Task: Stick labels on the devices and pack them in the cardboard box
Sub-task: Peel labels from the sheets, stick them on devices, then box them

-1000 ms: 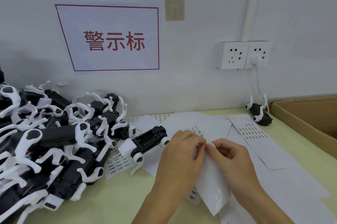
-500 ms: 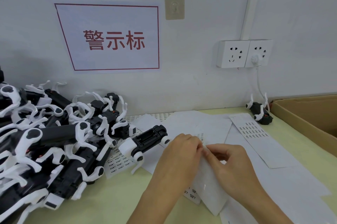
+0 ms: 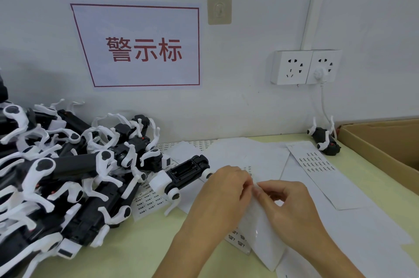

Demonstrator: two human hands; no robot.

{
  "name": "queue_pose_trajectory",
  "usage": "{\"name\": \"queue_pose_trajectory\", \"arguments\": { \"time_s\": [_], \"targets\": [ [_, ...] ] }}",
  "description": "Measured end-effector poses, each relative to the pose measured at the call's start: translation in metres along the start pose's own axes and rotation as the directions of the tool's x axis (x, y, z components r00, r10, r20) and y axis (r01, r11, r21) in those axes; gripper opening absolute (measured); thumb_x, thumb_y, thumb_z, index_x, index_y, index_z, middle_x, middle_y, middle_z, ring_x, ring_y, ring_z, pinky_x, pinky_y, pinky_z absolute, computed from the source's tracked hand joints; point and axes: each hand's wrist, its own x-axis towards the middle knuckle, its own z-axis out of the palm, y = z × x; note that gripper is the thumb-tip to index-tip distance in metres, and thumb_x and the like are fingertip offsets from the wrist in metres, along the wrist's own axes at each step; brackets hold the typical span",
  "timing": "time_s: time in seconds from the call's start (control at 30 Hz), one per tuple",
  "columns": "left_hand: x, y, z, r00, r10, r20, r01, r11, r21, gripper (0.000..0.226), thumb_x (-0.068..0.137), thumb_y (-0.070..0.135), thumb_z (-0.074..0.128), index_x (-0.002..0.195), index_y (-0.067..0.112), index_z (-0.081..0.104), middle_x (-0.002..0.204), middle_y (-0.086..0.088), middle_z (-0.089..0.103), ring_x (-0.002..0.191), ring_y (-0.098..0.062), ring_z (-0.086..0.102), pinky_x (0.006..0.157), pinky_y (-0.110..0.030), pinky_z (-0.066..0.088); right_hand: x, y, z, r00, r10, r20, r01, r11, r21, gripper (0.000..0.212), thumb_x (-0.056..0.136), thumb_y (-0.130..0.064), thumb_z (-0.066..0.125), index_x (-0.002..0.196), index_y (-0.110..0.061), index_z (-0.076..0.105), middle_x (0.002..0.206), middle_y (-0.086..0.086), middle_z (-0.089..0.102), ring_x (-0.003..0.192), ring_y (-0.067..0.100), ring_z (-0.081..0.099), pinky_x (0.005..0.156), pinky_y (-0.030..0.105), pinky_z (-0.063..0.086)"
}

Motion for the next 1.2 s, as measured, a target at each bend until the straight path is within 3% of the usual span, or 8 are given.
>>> {"name": "queue_pose_trajectory", "arguments": {
  "time_s": [0.17, 0.37, 0.47, 0.73, 0.87, 0.97, 1.07, 1.2],
  "targets": [
    [0.000, 0.002, 0.001, 1.000, -0.008, -0.020, 0.008, 1.000, 0.008, 0.017, 0.096, 0.025, 0.056, 0.095, 0.015, 0.070, 0.090, 0.006, 0.063, 0.089, -0.007, 0.052, 0.083, -0.027, 0.043, -0.001, -0.001, 0.001, 1.000, 0.011, 0.013, -0.011, 1.000, 0.025, 0.030, 0.094, -0.007, 0.063, 0.076, -0.023, 0.080, 0.072, -0.007, 0.075, 0.070, 0.011, 0.068, 0.071, 0.027, 0.053],
    [-0.001, 0.003, 0.001, 0.976, -0.205, -0.073, 0.166, 0.918, -0.361, 0.008, 0.085, 0.007, 0.069, 0.079, 0.011, 0.073, 0.073, 0.005, 0.070, 0.071, -0.008, 0.064, 0.071, -0.022, 0.053, 0.001, 0.000, 0.000, 0.999, 0.039, -0.015, -0.038, 0.997, 0.063, 0.025, 0.092, -0.008, 0.066, 0.077, -0.021, 0.081, 0.074, -0.006, 0.075, 0.074, 0.013, 0.070, 0.070, 0.023, 0.053],
    [-0.001, 0.003, 0.001, 0.961, -0.269, -0.070, 0.213, 0.875, -0.435, 0.010, 0.084, 0.007, 0.070, 0.076, 0.013, 0.073, 0.070, 0.005, 0.071, 0.067, -0.006, 0.065, 0.065, -0.016, 0.051, 0.001, 0.000, 0.000, 0.998, 0.051, -0.021, -0.049, 0.996, 0.072, 0.026, 0.091, -0.007, 0.066, 0.077, -0.022, 0.080, 0.073, -0.007, 0.075, 0.072, 0.010, 0.069, 0.068, 0.017, 0.051],
    [-0.003, 0.003, 0.001, 0.984, -0.173, -0.031, 0.149, 0.916, -0.372, 0.005, 0.088, 0.016, 0.068, 0.087, 0.020, 0.072, 0.081, 0.010, 0.069, 0.081, -0.005, 0.065, 0.071, -0.016, 0.053, 0.001, -0.001, 0.000, 1.000, 0.024, -0.014, -0.023, 0.999, 0.049, 0.029, 0.093, -0.008, 0.065, 0.080, -0.028, 0.081, 0.075, -0.012, 0.076, 0.073, 0.008, 0.071, 0.071, 0.027, 0.055],
    [-0.001, -0.002, -0.004, 0.987, -0.157, -0.041, 0.133, 0.925, -0.357, 0.015, 0.091, 0.009, 0.067, 0.084, 0.019, 0.075, 0.079, 0.012, 0.070, 0.080, -0.002, 0.063, 0.069, -0.012, 0.049, 0.001, -0.001, 0.000, 0.999, 0.040, -0.026, -0.039, 0.998, 0.042, 0.030, 0.090, -0.007, 0.068, 0.075, -0.030, 0.079, 0.073, -0.011, 0.075, 0.071, 0.005, 0.069, 0.068, 0.021, 0.054],
    [0.000, -0.007, -0.005, 0.964, -0.236, -0.122, 0.174, 0.908, -0.382, 0.019, 0.088, 0.009, 0.071, 0.078, 0.023, 0.076, 0.070, 0.010, 0.069, 0.068, -0.003, 0.060, 0.062, -0.011, 0.043, 0.002, 0.002, -0.001, 0.993, 0.109, -0.042, -0.106, 0.992, 0.064, 0.028, 0.088, -0.009, 0.071, 0.067, -0.026, 0.078, 0.070, -0.009, 0.074, 0.067, 0.003, 0.069, 0.062, 0.010, 0.049],
    [0.000, -0.010, -0.005, 0.923, -0.352, -0.153, 0.228, 0.824, -0.518, 0.023, 0.090, 0.009, 0.070, 0.076, 0.028, 0.074, 0.067, 0.006, 0.070, 0.057, -0.004, 0.060, 0.060, -0.020, 0.051, 0.006, 0.009, -0.006, 0.963, 0.262, -0.071, -0.254, 0.961, 0.108, 0.023, 0.088, -0.013, 0.071, 0.068, -0.023, 0.078, 0.070, -0.010, 0.074, 0.066, 0.001, 0.067, 0.056, 0.005, 0.044],
    [0.000, -0.011, -0.004, 0.900, -0.427, -0.087, 0.254, 0.677, -0.691, 0.019, 0.093, 0.004, 0.066, 0.086, 0.019, 0.074, 0.075, 0.002, 0.075, 0.066, -0.012, 0.069, 0.064, -0.023, 0.054, 0.010, 0.022, -0.014, 0.891, 0.447, -0.082, -0.445, 0.895, 0.040, 0.015, 0.090, -0.019, 0.065, 0.094, -0.026, 0.078, 0.083, -0.015, 0.075, 0.084, 0.005, 0.069, 0.063, 0.012, 0.045]
  ]
}}
